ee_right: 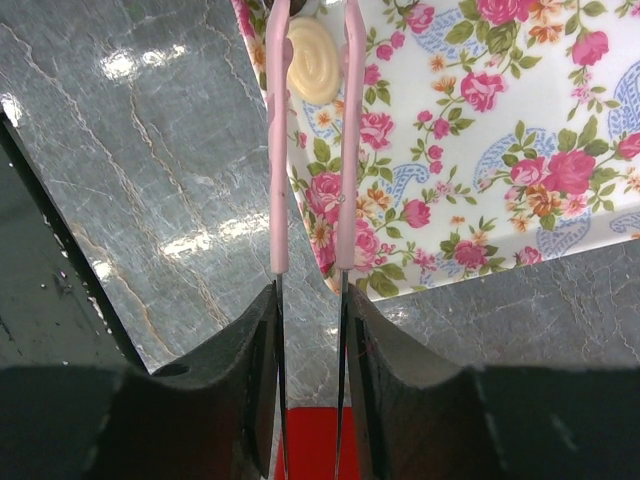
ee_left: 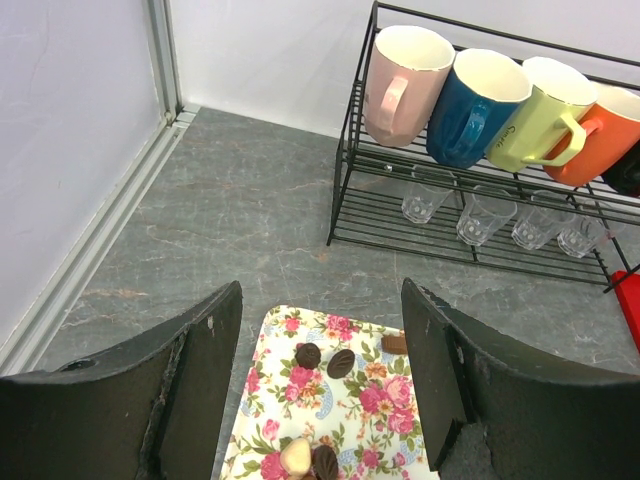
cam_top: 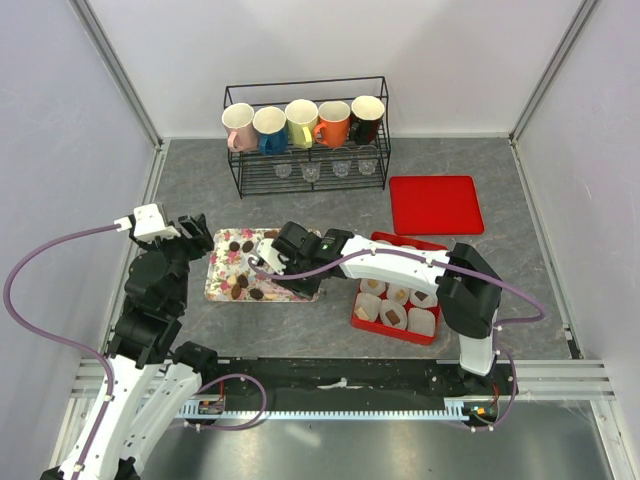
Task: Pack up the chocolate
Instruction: Pick up the fake chocolate from the plate.
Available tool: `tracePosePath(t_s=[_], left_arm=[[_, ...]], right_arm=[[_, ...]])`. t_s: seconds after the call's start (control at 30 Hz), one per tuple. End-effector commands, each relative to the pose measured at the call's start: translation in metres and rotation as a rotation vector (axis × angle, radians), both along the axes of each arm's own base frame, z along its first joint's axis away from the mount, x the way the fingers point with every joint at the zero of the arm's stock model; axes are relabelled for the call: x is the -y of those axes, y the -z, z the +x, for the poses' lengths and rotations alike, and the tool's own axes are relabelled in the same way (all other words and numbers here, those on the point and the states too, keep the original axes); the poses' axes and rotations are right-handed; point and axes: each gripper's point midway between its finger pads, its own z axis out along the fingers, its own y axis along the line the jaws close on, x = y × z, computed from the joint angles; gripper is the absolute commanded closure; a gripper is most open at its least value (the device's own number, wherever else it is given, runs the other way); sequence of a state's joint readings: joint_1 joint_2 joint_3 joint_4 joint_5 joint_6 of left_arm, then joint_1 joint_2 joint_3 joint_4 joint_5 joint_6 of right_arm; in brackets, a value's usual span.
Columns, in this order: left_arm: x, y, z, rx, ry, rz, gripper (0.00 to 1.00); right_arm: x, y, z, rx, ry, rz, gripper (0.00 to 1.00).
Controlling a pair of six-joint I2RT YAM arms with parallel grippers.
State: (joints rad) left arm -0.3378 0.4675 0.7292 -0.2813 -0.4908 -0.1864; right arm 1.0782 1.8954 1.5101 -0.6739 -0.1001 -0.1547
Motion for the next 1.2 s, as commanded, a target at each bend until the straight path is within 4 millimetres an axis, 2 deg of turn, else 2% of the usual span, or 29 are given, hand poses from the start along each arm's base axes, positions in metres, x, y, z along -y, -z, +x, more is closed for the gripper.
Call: tracePosePath(t_s=[0.0,0.63,0.9,1.17], left_arm=[[0.001,-0.006,0.001,0.033,0.001,-0.041,0.28],[0.004,-0.007,0.002,0.034,0.013,-0.046,0.28],[0.004,-0.006,0.002,0.032,0.016,-0.045,0.28],[0.004,-0.006,0.002,0.034,0.018,-0.046,0.28]], right_arm=[[-0.007,-0.012,0.001,0.024,-0.030,0.017,0.63],[-0.003,-0.002,-0.002,0.013,-0.042,-0.028,0.59],[-0.003,0.000,0.006,0.039,-0.014,-0.045,0.60],[0.010,-0.005,0.022,0.095,0.081,-0.075,0.63]])
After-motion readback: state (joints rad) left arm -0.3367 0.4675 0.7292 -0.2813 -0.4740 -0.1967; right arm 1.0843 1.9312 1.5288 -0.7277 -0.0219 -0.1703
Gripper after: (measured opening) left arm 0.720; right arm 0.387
